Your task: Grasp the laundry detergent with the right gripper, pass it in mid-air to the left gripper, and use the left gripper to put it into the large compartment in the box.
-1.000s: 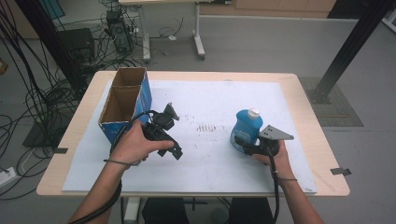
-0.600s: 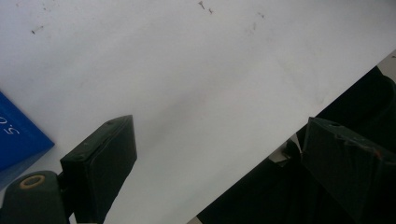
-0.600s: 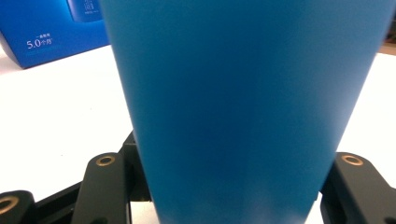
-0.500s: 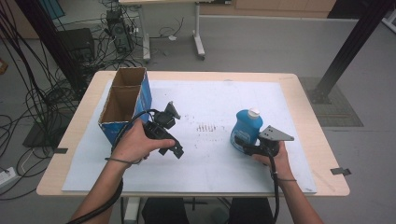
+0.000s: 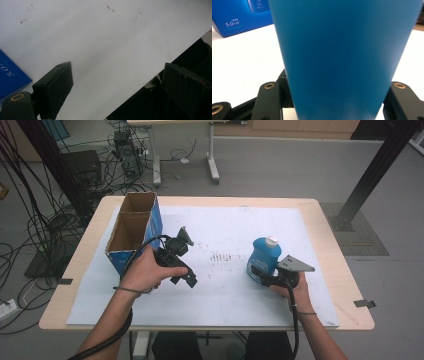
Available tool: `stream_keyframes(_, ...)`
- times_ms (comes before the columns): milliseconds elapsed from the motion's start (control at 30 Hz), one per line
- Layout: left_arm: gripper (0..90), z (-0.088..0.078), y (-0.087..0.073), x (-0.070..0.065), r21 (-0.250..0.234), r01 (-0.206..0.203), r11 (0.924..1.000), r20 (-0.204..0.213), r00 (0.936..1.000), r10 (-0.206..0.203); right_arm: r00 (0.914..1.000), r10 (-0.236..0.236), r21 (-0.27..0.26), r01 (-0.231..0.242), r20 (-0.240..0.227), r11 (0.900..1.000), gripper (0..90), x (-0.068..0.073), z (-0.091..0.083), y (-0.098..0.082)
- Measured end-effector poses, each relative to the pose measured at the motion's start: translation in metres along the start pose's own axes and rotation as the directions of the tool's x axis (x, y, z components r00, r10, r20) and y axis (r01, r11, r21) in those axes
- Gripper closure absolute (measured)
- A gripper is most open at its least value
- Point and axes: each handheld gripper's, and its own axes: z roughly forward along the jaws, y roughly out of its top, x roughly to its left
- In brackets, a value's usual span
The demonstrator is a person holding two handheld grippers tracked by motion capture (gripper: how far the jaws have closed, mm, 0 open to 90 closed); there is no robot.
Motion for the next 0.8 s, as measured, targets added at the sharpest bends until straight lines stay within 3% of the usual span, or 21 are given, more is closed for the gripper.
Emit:
stream_keyframes(367, 10.7, -0.004, 0.001, 0.001, -0.005, -0.002, 1.0000, -0.006, 1.0000, 0.002, 0.9998, 0.002, 0.011, -0.002, -0.018, 1.000, 41.0, -0.003, -0.002, 0.005)
stream_keyframes(800, 10.6, -0.015, 0.001, -0.001, -0.016, -0.020, 0.9997, -0.018, 0.9997, 0.020, 0.9982, -0.006, 0.016, 0.007, -0.059, 1.000, 40.9, -0.010, -0.014, 0.036)
